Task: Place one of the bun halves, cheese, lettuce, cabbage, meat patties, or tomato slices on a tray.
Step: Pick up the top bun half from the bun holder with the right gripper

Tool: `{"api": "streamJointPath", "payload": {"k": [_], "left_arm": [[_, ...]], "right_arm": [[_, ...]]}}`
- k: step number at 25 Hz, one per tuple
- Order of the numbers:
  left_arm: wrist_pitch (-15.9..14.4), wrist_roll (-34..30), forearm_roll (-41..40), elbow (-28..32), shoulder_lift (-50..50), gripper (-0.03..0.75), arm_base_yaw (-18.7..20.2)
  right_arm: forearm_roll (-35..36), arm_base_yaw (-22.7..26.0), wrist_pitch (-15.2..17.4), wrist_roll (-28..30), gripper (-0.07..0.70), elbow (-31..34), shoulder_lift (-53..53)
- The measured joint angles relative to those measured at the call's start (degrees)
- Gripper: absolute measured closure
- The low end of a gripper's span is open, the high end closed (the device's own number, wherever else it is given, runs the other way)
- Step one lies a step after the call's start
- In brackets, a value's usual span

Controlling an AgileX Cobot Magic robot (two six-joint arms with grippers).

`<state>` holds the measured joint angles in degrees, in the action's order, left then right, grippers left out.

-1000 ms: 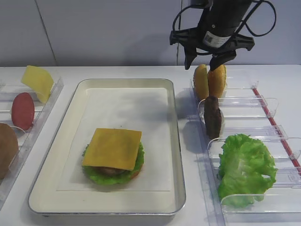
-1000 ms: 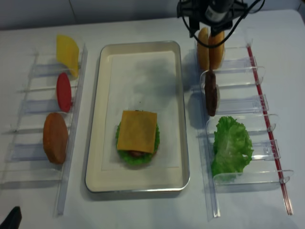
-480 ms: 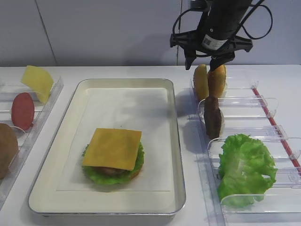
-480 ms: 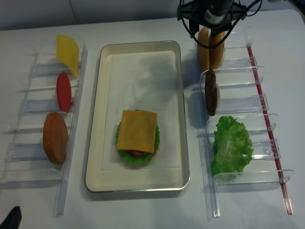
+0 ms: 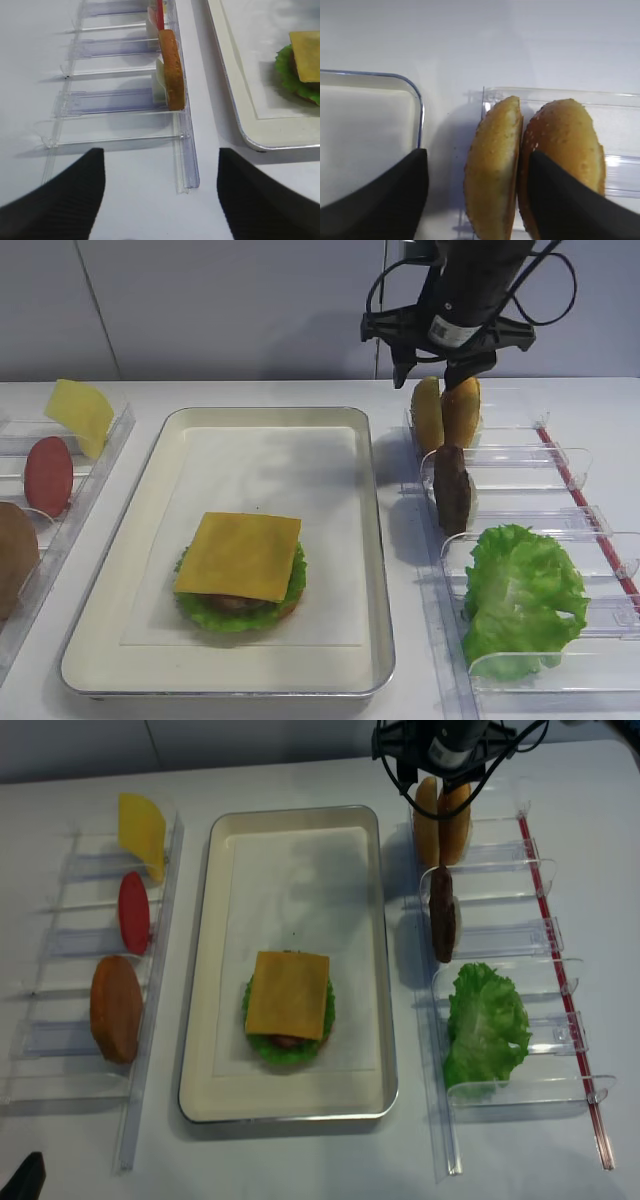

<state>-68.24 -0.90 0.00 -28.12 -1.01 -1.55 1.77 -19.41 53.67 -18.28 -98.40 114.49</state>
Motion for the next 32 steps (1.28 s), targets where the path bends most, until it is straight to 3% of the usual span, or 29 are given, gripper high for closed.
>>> {"api": "streamJointPath", "payload": {"k": [12,24,32], "left_arm": [[0.0,0.0,0.0,0.0,0.0,0.267,0.0],[0.0,0.0,0.0,0.0,0.0,0.267,0.0],[0.0,0.0,0.0,0.0,0.0,0.267,0.0]], "right_arm": [[-0.1,0.0,2.2,0.0,0.297,-0.3,1.2],[-0.4,0.0,2.7,0.1,0.306,-0.6,2.3],[-0.2,0.0,2.9,0.1,0.353,-0.6,2.3]]}}
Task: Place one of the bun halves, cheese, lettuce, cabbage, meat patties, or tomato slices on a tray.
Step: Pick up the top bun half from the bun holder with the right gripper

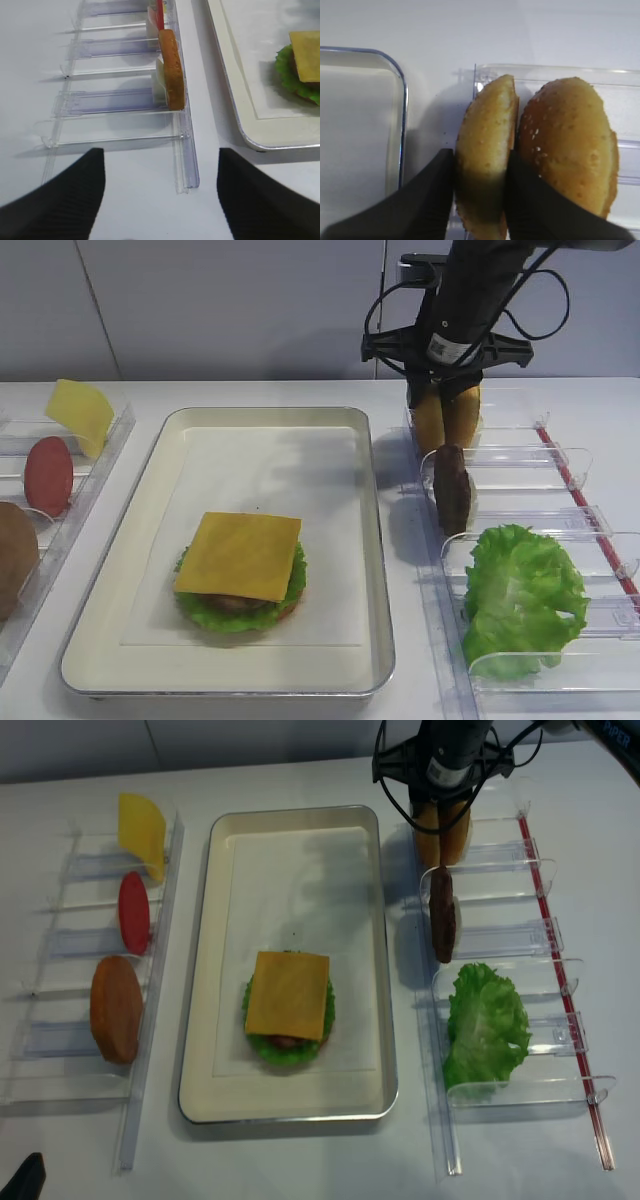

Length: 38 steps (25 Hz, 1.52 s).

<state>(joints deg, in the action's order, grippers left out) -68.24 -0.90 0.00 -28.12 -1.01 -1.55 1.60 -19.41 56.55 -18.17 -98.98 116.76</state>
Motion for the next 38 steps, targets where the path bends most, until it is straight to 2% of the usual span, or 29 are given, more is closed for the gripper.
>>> {"api": "streamJointPath", "payload": {"k": [38], "left_arm": [[0.0,0.0,0.0,0.0,0.0,0.267,0.0]], "right_arm": [[0.2,0.0,0.6,1.7,0.357,-0.1,0.0]]}}
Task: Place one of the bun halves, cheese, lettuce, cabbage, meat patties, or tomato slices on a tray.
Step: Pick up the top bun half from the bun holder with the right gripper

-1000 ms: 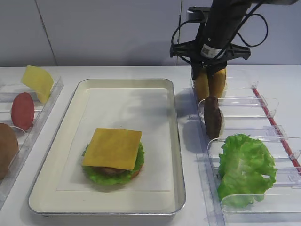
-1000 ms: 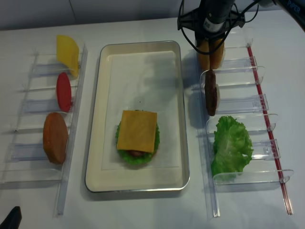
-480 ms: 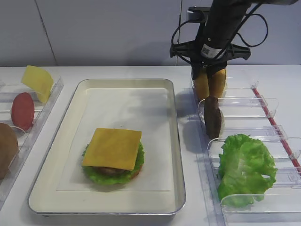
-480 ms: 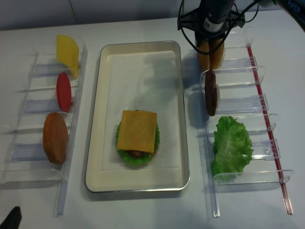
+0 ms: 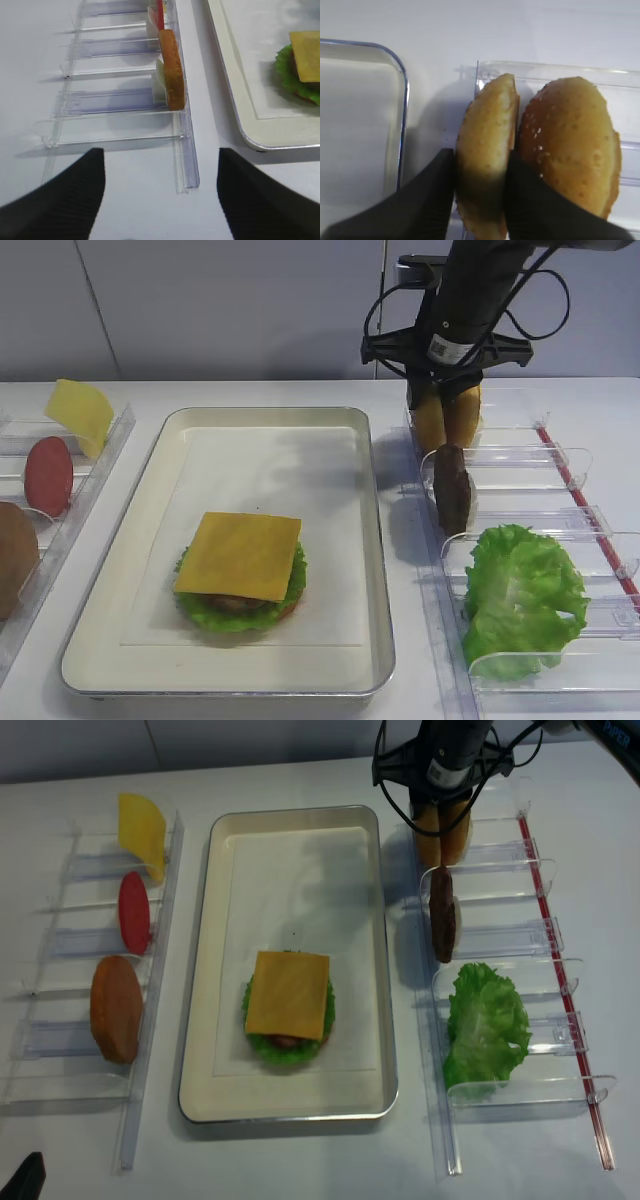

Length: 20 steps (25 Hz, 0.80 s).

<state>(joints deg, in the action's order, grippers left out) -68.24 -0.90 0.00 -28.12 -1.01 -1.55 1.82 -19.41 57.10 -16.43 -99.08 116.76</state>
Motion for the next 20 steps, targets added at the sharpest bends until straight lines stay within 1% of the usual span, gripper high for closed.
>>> {"api": "streamJointPath", "payload": {"k": [8,12,20], "left_arm": [[0.0,0.0,0.0,0.0,0.0,0.267,0.0],[0.0,0.0,0.0,0.0,0.0,0.267,0.0],[0.0,0.0,0.0,0.0,0.0,0.267,0.0]], "right_arm": [[0.0,0.0,1.0,0.0,0.357,0.0,0.0],[0.1,0.0,2.1,0.0,0.357,-0.9,0.0],[0.6,-0.1,7.0,0.0,0.358,-7.6,0.5]]}}
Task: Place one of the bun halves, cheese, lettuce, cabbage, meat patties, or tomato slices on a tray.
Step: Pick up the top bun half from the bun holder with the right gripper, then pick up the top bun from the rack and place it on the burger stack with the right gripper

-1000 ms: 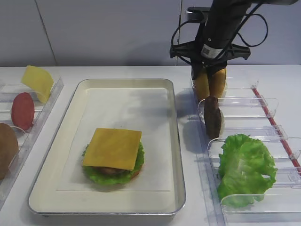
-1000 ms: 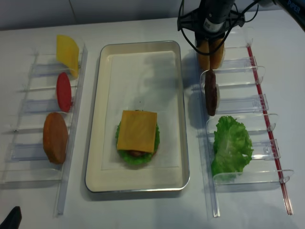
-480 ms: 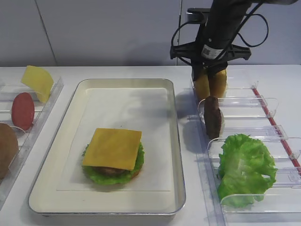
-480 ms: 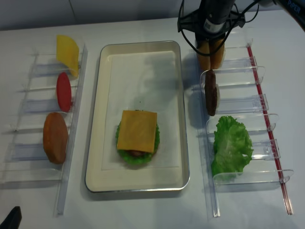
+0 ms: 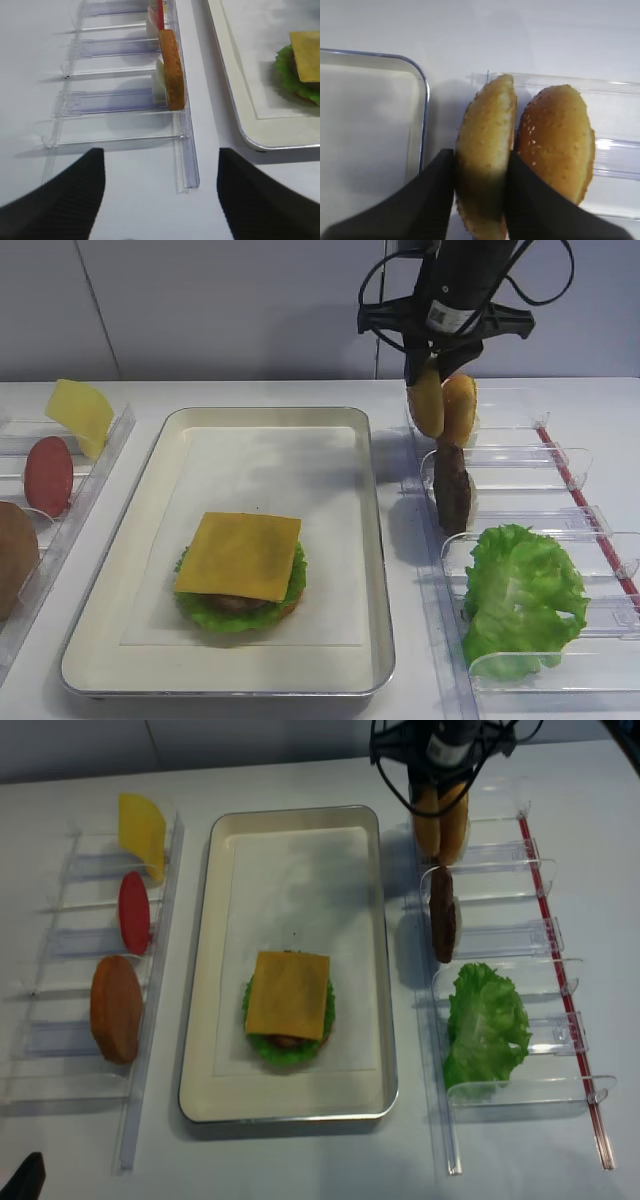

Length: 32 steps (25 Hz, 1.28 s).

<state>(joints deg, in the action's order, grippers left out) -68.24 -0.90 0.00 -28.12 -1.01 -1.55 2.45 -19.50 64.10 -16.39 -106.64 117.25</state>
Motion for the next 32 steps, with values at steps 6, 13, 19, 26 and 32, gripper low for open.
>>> {"api": "streamJointPath", "payload": {"k": [6,13,19,26,32], "left_arm": [[0.0,0.0,0.0,0.0,0.0,0.267,0.0],[0.0,0.0,0.0,0.0,0.0,0.267,0.0],[0.0,0.0,0.0,0.0,0.0,0.267,0.0],[0.0,0.0,0.0,0.0,0.0,0.267,0.0],[0.0,0.0,0.0,0.0,0.0,0.267,0.0]], "right_arm": [[0.0,0.0,3.6,0.4,0.358,-3.4,0.0],[0.2,0.0,5.3,1.0,0.359,-4.1,-1.2],[1.9,0.0,6.9,2.1,0.359,-4.1,-4.0],[5.7,0.0,7.4,4.6,0.359,-4.2,-7.5],[10.1,0.0,7.7,6.4,0.359,-4.2,-11.2]]}}
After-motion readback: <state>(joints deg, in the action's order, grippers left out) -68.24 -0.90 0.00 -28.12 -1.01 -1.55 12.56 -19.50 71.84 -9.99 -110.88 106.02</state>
